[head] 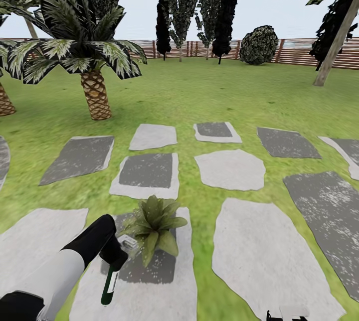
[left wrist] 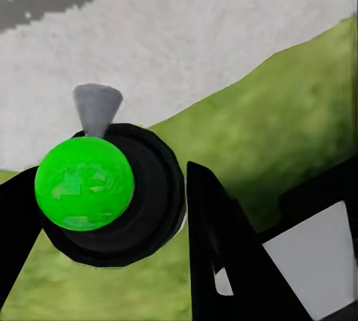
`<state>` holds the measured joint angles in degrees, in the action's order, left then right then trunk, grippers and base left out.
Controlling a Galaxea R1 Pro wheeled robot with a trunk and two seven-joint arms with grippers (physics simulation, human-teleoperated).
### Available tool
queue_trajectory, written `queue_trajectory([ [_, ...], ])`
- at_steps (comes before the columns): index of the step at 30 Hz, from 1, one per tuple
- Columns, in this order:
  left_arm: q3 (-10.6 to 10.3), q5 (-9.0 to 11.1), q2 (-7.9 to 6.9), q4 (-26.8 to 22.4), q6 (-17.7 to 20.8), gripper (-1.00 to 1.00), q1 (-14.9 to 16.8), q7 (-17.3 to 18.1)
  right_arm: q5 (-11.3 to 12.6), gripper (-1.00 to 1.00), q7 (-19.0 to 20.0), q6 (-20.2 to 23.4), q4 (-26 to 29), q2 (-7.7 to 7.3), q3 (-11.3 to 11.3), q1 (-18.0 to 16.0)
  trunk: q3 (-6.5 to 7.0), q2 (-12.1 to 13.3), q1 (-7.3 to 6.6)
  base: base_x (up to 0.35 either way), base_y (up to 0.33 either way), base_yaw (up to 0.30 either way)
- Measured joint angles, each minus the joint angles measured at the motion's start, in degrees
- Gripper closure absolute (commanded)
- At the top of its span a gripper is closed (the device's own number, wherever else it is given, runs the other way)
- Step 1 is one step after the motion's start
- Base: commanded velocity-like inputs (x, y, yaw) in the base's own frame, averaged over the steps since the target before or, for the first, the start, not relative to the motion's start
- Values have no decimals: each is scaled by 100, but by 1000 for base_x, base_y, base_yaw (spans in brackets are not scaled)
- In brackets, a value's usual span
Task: Pick up the pesticide atomizer in the garden and spray insectifuge to fully cover both potted plants in the garden.
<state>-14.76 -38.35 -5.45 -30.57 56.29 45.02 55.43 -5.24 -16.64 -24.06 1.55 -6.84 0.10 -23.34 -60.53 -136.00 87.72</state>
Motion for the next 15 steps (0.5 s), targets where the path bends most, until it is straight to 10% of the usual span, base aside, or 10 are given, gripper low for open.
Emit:
queue_trajectory([
  [15, -3, -23, 3, 8, -3, 100, 12, 15, 0, -100, -3, -2, -2, 25, 1, -2, 0, 0, 2, 67, -233, 93],
])
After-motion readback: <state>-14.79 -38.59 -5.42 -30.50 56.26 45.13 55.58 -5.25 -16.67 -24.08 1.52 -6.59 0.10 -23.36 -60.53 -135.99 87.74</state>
